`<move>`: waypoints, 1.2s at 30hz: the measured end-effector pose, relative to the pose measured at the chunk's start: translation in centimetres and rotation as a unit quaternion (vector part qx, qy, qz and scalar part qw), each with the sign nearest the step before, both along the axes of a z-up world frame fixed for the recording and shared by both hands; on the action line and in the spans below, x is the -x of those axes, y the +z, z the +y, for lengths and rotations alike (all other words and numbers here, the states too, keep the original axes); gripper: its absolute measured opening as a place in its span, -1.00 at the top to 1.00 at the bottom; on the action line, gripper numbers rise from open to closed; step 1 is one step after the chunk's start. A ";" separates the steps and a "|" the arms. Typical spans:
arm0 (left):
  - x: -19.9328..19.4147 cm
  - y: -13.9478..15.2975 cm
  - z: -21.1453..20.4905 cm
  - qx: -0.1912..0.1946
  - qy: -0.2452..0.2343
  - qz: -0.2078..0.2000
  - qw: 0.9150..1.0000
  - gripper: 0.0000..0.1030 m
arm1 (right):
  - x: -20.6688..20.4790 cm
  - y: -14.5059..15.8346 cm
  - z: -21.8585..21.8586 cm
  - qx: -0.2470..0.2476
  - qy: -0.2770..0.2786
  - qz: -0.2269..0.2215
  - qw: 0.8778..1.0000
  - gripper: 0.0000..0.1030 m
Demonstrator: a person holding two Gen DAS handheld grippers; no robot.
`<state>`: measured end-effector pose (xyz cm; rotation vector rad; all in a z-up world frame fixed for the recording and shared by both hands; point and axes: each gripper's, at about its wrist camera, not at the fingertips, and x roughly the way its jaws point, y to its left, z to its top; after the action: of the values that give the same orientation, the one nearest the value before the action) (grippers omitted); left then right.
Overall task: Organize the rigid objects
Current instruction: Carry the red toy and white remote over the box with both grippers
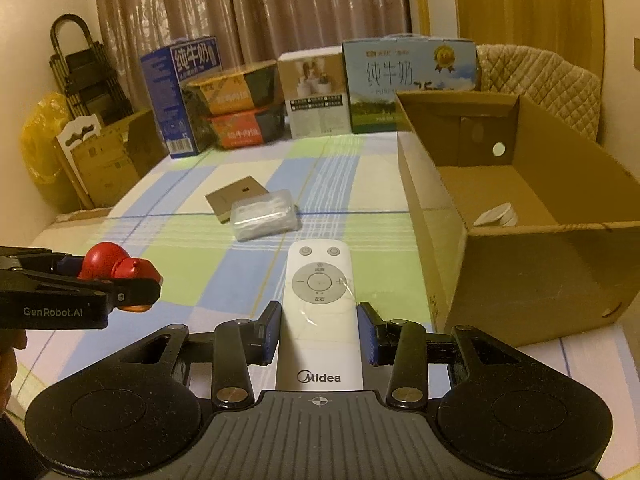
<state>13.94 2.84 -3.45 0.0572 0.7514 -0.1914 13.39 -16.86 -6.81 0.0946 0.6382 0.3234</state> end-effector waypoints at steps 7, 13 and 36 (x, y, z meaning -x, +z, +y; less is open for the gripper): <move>1.2 1.7 -0.7 0.013 -0.003 -0.006 1.000 -0.23 | 1.5 1.5 -0.5 0.002 -0.001 -0.017 1.000 0.27; 1.8 2.7 -1.5 0.011 -0.008 -0.016 1.000 -0.23 | 2.2 2.4 -0.9 0.002 -0.003 -0.028 1.000 0.27; -4.3 9.6 -13.2 0.012 -0.117 -0.061 0.991 -0.23 | -0.9 9.3 -11.2 0.030 -0.055 -0.083 0.995 0.27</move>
<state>18.27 -10.35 6.13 0.1329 0.6184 -0.4160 14.33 -28.03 2.51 0.0448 0.4754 0.2025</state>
